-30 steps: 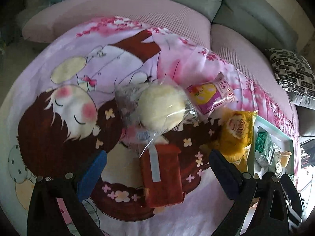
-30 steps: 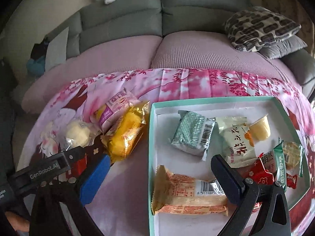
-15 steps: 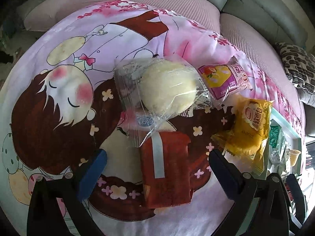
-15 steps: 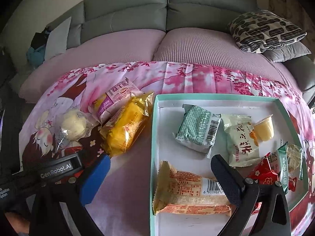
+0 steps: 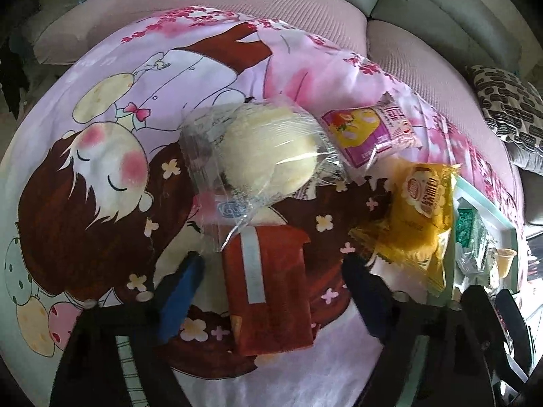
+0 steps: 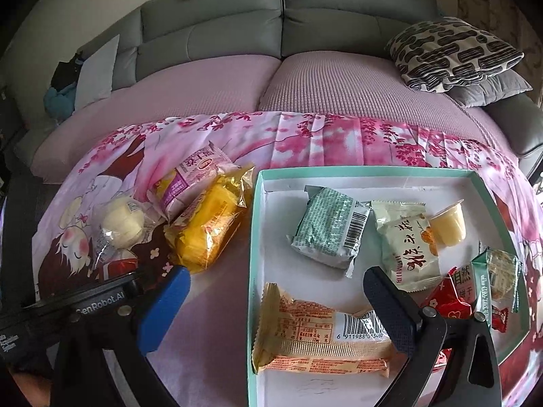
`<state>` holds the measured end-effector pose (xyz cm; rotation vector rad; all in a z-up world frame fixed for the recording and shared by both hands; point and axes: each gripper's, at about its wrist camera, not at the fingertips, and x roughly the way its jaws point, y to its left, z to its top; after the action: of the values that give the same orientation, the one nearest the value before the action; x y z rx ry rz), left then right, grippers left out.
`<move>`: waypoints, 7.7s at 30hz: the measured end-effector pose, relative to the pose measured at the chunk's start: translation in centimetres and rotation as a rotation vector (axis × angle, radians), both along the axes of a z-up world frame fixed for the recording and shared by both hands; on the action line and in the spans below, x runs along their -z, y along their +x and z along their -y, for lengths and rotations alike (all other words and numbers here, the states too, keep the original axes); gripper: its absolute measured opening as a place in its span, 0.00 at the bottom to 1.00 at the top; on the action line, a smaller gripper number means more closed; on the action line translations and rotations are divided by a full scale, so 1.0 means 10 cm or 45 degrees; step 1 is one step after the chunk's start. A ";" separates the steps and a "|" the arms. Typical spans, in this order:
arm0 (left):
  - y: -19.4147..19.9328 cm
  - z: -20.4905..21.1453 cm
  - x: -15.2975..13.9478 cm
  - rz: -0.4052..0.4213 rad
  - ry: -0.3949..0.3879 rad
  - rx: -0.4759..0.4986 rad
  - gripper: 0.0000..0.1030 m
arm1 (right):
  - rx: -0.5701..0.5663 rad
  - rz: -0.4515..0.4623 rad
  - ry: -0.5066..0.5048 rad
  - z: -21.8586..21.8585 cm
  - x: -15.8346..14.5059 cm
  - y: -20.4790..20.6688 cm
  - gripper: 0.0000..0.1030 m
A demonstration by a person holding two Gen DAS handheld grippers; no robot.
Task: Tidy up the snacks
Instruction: 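Grasp the red-brown packet with the left tool while the right tool grasps the yellow bread, then carry the red-brown packet and yellow bread over the tray with both tools, then open both tools to release the packet and bread into the tray, then withdraw both tools from the tray toward the remaining snacks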
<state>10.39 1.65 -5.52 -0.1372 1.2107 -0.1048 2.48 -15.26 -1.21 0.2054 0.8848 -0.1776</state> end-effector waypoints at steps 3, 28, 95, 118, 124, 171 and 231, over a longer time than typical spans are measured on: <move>0.00 0.03 -0.01 0.000 -0.014 0.019 0.69 | 0.001 -0.001 -0.003 0.00 0.00 0.00 1.00; -0.01 -0.09 -0.09 0.013 -0.121 0.025 0.40 | 0.018 0.023 -0.006 0.00 -0.02 -0.01 1.00; 0.08 0.38 -0.42 0.192 -0.143 0.357 0.40 | 0.053 0.060 0.435 0.08 -0.02 0.37 0.38; -0.99 2.38 -0.72 0.269 -0.251 0.946 0.40 | 0.618 0.221 0.373 1.88 -0.29 -1.06 0.38; -1.08 2.65 -0.64 0.252 -0.234 0.994 0.40 | 0.682 0.190 0.379 2.15 -0.15 -1.18 0.38; -0.63 2.18 -0.61 0.298 -0.181 0.745 0.40 | 0.557 0.186 0.371 2.10 -0.08 -0.95 0.38; -0.20 1.06 -0.88 0.449 -0.083 0.402 0.98 | 0.317 0.262 0.089 1.34 -0.48 -0.62 1.00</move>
<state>8.43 -8.92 3.30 0.0177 0.8689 -0.4273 -3.69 -28.66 3.59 0.3925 0.6592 -0.3509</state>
